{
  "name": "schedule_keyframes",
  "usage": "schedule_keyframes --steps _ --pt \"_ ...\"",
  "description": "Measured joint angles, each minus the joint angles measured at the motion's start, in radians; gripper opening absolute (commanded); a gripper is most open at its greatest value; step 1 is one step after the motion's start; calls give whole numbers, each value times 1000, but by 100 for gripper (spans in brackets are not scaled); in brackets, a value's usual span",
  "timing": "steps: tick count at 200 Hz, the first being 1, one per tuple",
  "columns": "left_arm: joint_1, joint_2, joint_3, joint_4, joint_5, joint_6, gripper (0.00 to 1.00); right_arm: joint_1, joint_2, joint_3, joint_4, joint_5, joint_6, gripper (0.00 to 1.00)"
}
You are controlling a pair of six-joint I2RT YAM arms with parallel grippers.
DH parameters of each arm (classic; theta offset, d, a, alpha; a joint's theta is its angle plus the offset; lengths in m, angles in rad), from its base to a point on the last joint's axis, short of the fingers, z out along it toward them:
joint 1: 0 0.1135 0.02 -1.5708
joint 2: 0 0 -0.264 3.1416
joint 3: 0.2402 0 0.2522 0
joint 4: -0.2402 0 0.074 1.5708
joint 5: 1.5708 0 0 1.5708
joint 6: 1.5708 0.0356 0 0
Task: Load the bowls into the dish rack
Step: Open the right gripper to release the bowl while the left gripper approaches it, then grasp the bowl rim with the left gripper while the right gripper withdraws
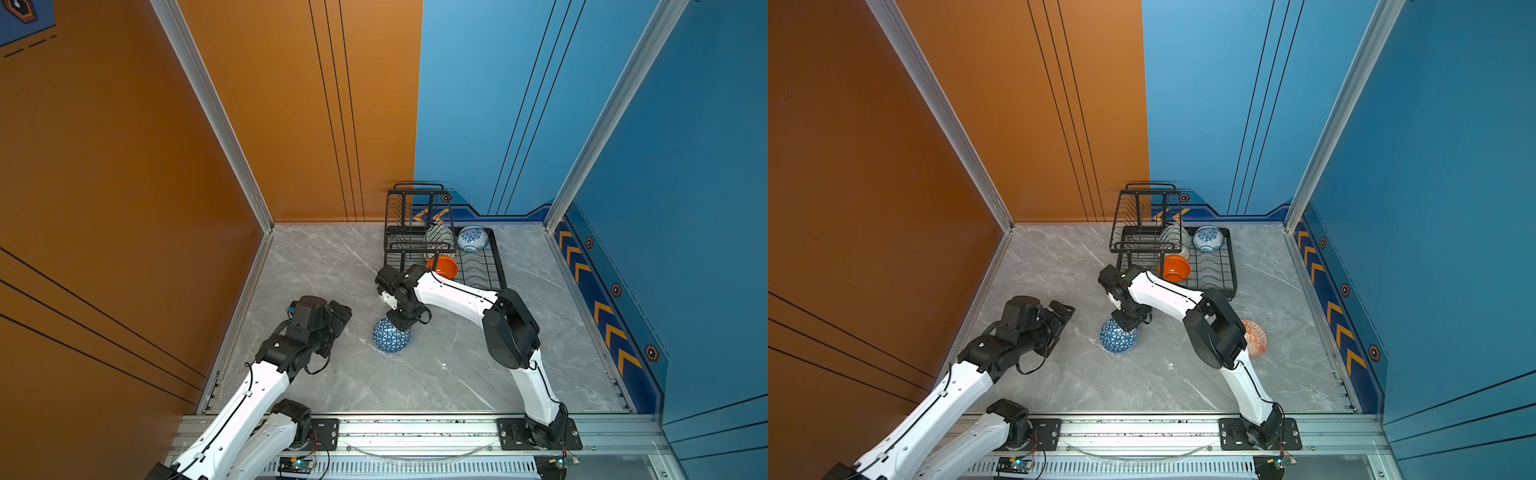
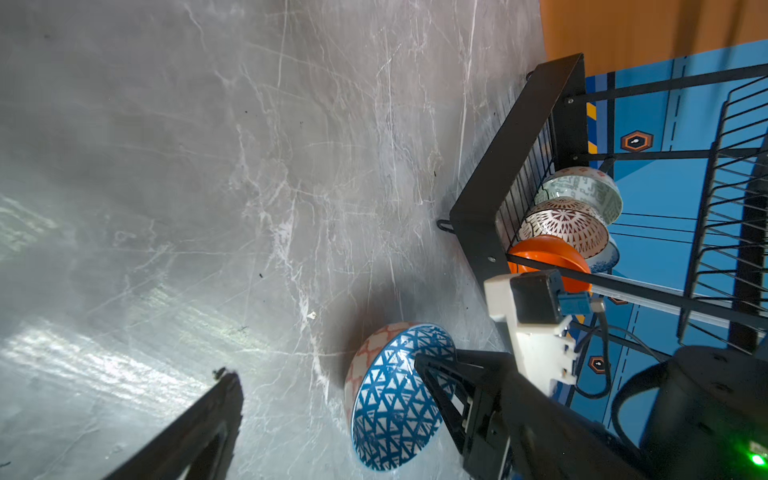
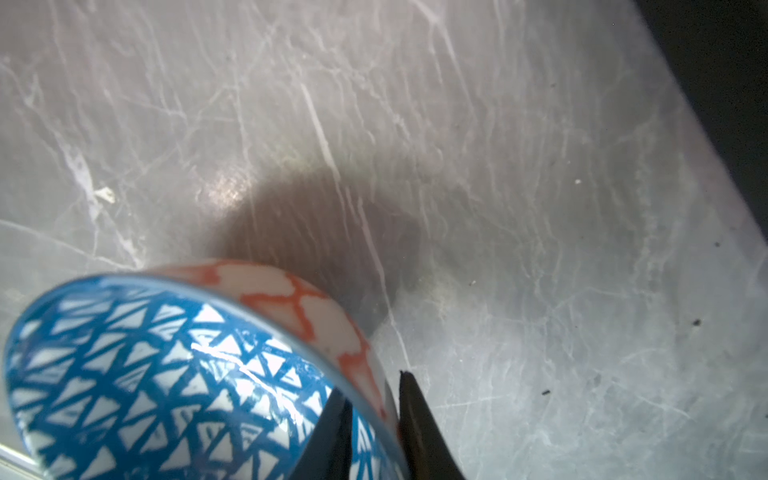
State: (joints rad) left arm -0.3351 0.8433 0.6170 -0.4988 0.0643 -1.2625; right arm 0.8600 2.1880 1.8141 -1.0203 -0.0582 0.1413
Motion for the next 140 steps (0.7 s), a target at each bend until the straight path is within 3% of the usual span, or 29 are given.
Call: schedule_keyframes --steps 89,121,140 --pt "-53 153 19 -4 105 156 99 3 -12 46 -12 39 -3 77" --pt "-120 209 60 -5 120 222 96 6 -97 46 -37 65 -9 96" --pt "-146 212 62 -9 121 245 94 6 -169 46 -51 86 -8 100"
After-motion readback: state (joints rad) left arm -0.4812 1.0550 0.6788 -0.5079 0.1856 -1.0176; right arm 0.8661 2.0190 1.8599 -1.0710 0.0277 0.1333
